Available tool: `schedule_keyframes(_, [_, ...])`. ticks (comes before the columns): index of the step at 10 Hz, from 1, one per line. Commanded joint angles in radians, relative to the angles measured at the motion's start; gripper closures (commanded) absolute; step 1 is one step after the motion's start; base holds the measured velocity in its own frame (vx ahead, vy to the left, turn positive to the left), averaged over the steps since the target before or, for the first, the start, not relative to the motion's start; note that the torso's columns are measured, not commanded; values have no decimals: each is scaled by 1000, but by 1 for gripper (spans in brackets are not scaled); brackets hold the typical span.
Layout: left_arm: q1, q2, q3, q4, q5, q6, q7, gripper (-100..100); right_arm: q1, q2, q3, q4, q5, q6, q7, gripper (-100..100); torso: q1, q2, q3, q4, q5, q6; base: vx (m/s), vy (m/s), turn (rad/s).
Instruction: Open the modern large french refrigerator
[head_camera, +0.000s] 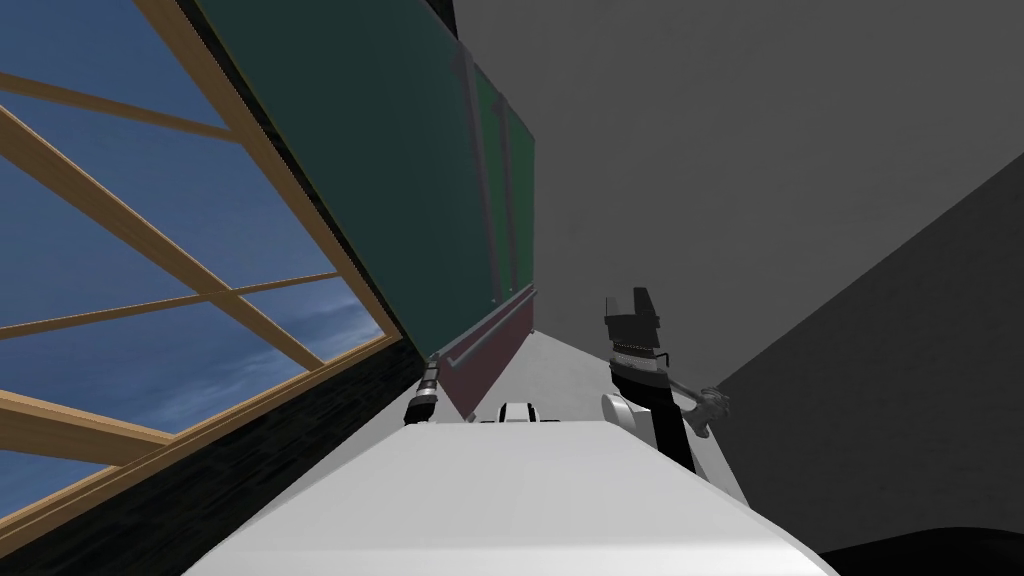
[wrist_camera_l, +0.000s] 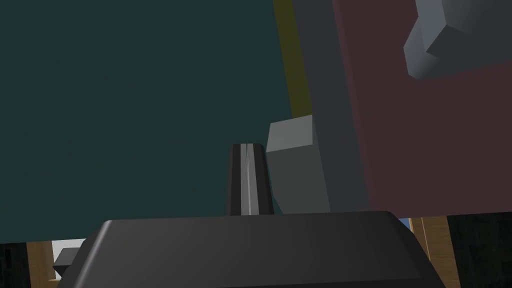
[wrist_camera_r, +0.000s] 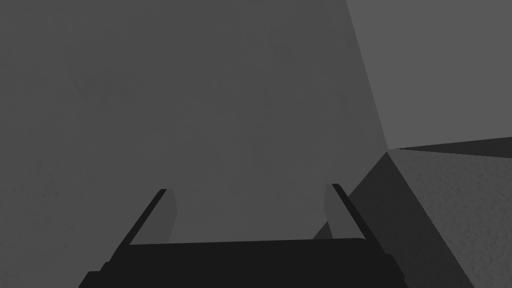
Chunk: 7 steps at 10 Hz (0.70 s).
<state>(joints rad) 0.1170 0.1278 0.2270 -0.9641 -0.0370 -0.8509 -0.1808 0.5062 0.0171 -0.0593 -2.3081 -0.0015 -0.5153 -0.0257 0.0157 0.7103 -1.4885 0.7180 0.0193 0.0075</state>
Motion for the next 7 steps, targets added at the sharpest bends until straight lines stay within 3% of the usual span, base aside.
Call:
schedule_keyframes(1, [10, -15, -10, 15, 1, 37, 6, -100, 0, 0, 0, 0, 0, 0, 0, 0, -3, 3, 1, 3, -4, -1, -1, -40, -4])
schedule_keyframes(7, [0, -13, -21, 75, 11, 88, 21, -100, 0, 0, 0, 0, 0, 0, 0, 0, -13, 19, 9, 16, -15, -3, 12, -33, 5])
